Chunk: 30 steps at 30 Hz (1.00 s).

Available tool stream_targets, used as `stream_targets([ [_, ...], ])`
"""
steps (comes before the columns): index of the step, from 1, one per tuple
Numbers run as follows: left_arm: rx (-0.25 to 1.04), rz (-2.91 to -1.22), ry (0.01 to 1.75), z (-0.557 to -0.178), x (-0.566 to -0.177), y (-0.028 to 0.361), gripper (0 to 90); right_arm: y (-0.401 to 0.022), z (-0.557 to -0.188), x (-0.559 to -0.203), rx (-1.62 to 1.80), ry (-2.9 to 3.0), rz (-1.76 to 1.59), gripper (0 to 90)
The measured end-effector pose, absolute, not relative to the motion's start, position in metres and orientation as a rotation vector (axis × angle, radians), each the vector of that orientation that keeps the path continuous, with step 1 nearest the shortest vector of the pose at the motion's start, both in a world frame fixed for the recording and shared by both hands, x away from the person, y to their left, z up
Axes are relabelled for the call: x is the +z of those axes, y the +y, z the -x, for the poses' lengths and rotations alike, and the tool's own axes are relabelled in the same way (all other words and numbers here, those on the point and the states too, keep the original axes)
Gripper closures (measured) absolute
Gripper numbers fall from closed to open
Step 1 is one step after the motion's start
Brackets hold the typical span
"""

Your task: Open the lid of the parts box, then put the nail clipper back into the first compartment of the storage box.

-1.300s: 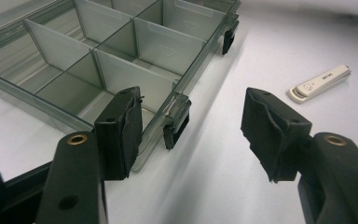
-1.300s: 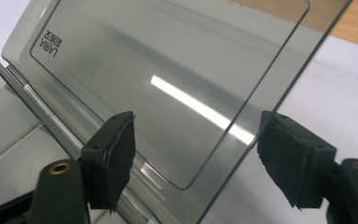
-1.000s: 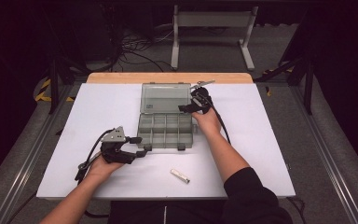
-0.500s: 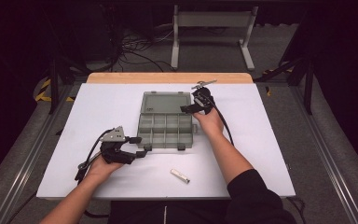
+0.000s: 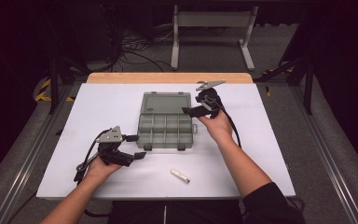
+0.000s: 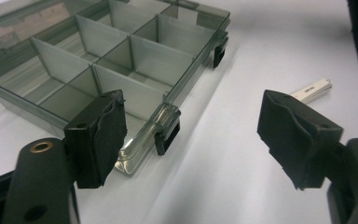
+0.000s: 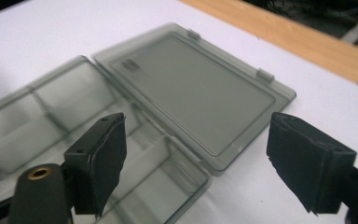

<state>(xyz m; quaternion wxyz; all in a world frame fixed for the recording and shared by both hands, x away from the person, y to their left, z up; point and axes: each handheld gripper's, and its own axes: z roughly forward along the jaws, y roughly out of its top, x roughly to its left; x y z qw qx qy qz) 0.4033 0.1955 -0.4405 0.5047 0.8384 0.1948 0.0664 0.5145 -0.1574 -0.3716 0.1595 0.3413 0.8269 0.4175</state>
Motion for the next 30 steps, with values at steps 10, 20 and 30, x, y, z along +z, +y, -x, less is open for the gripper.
stream_targets([
  [10,0.178,-2.003,0.463,-0.395,-0.433,0.202,16.8,-0.172,-0.460,-0.344,1.283,2.320,-0.806,17.0],
  [20,0.206,-1.957,0.485,-0.391,-0.426,0.217,12.0,-0.175,-0.426,-0.336,1.280,2.351,-0.758,7.3],
  [30,0.247,-1.932,0.508,-0.384,-0.421,0.238,8.7,-0.176,-0.399,-0.328,1.361,2.415,-0.736,13.0],
])
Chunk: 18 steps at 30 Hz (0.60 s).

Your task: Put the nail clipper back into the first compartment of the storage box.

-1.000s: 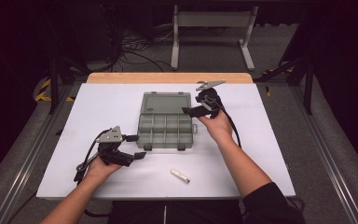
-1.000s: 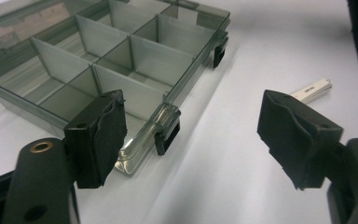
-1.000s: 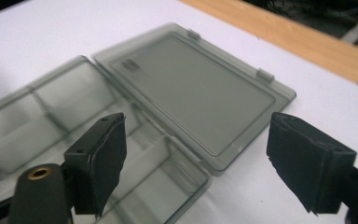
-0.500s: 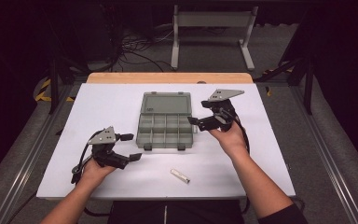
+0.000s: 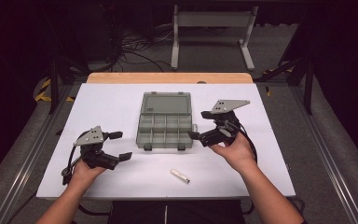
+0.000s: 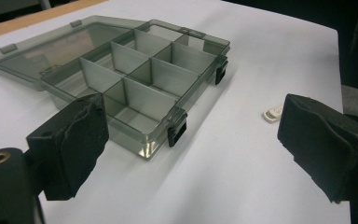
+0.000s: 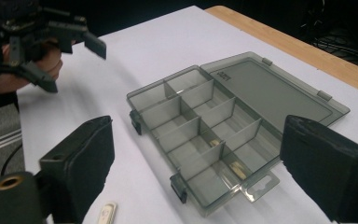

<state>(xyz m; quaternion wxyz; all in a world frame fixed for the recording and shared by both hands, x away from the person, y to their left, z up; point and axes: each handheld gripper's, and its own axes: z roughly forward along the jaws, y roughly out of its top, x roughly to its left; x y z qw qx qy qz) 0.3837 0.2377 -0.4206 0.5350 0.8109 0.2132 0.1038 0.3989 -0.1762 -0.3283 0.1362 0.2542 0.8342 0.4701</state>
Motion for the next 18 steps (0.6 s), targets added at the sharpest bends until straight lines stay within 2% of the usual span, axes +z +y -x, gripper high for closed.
stream_targets([
  [7,0.256,-1.881,0.553,-0.379,-0.423,0.253,6.9,-0.163,-0.383,-0.329,1.210,2.504,-0.627,23.5],
  [18,0.276,-1.836,0.543,-0.376,-0.423,0.254,5.8,-0.148,-0.371,-0.338,1.099,2.653,-0.599,26.4],
])
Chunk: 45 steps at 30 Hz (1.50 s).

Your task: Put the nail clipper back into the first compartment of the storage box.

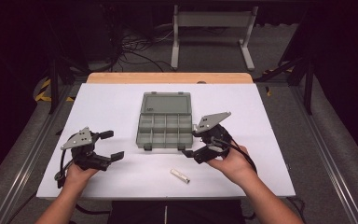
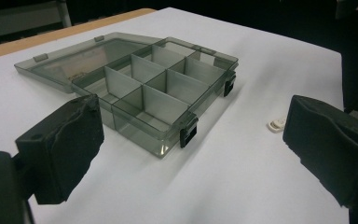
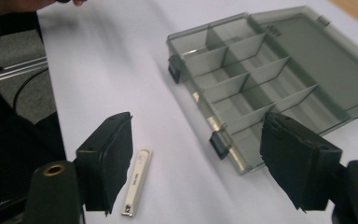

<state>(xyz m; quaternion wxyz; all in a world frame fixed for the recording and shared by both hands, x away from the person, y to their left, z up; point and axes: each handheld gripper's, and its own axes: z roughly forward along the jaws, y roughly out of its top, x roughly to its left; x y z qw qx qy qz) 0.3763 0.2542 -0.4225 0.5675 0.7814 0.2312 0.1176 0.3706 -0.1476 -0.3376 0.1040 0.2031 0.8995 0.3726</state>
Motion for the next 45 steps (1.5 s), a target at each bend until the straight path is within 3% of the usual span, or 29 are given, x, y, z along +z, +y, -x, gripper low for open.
stream_targets([
  [22,0.315,-1.793,0.537,-0.370,-0.420,0.256,6.4,-0.115,-0.353,-0.387,0.784,2.875,-0.539,30.5],
  [45,0.327,-1.808,0.531,-0.370,-0.420,0.254,6.7,-0.110,-0.341,-0.421,0.592,2.968,-0.541,35.8],
])
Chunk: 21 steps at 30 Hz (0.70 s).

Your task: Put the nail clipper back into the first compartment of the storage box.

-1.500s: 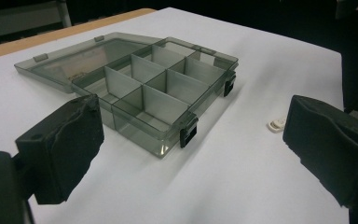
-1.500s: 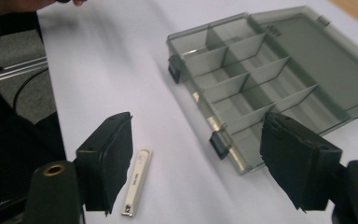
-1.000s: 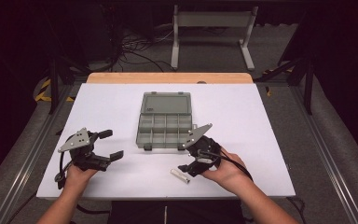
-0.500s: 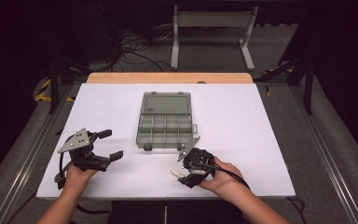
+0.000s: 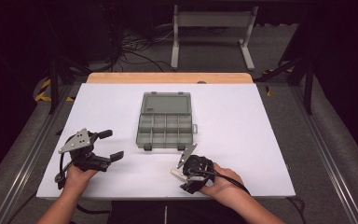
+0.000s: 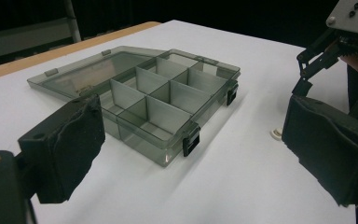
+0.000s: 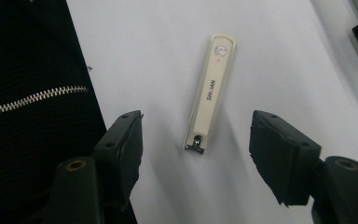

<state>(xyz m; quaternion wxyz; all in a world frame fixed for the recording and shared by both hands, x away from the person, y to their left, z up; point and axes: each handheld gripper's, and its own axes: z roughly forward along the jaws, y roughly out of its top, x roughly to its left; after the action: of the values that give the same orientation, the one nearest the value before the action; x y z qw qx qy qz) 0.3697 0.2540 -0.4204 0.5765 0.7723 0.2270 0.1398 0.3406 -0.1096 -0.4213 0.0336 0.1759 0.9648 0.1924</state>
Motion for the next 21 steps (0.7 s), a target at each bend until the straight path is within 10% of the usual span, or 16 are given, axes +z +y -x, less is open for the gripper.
stream_targets([
  [21,0.328,-1.814,0.522,-0.3699,-0.4208,0.2525,7.3,-0.1072,-0.3413,-0.4297,0.579,2.931,-0.588,70.3],
])
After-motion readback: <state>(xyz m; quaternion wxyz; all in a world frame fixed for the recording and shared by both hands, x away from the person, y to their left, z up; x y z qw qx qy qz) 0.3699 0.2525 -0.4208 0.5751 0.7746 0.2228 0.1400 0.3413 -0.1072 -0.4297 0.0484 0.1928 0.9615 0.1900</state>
